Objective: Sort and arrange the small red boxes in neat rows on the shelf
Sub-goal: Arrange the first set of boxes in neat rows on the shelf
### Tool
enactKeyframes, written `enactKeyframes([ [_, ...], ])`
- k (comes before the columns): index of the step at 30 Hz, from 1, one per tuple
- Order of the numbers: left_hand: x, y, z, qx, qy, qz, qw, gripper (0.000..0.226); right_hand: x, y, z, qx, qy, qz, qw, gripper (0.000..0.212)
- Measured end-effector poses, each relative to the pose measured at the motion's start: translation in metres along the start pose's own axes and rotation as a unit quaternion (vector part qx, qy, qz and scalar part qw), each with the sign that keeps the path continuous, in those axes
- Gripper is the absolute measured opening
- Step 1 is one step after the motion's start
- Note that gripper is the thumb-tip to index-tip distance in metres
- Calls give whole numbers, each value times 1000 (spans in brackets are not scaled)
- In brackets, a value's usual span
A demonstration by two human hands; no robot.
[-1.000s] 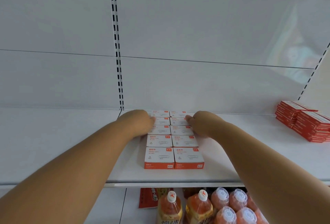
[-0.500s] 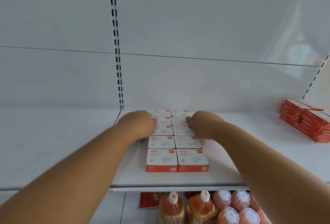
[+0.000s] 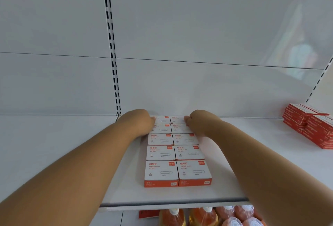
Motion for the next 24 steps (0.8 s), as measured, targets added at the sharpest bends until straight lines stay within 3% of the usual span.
enactKeyframes([
  [13, 2, -1, -1, 7, 16, 13, 1000, 43, -1, -4, 1, -6, 0, 30, 1000, 47],
  [16, -21, 1, 8, 7, 112, 17, 994, 35, -19, -7, 9, -23, 61, 52, 997, 44],
  [18, -32, 13, 17, 63, 164, 37, 984, 26, -30, -19, 16, -100, 125, 62, 985, 39],
  [20, -23, 26, 20, 124, 116, 89, 982, 32, -26, -31, 19, -168, 127, 38, 977, 41],
  [22, -8, 30, 18, 127, 48, 151, 979, 35, -15, -35, 17, -187, 92, -9, 978, 42],
  [24, 0, 28, 16, 112, 33, 181, 976, 33, -7, -35, 14, -177, 63, -64, 980, 38],
])
Point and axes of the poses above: each hand's wrist, its own z-axis away from the middle knuckle, its own x-axis out of the palm, y = z × x, the point moved 8 cm from there along -z, towards the middle knuckle, and after that the axes turned 8 degrees about -x, right-handed, at the moved point
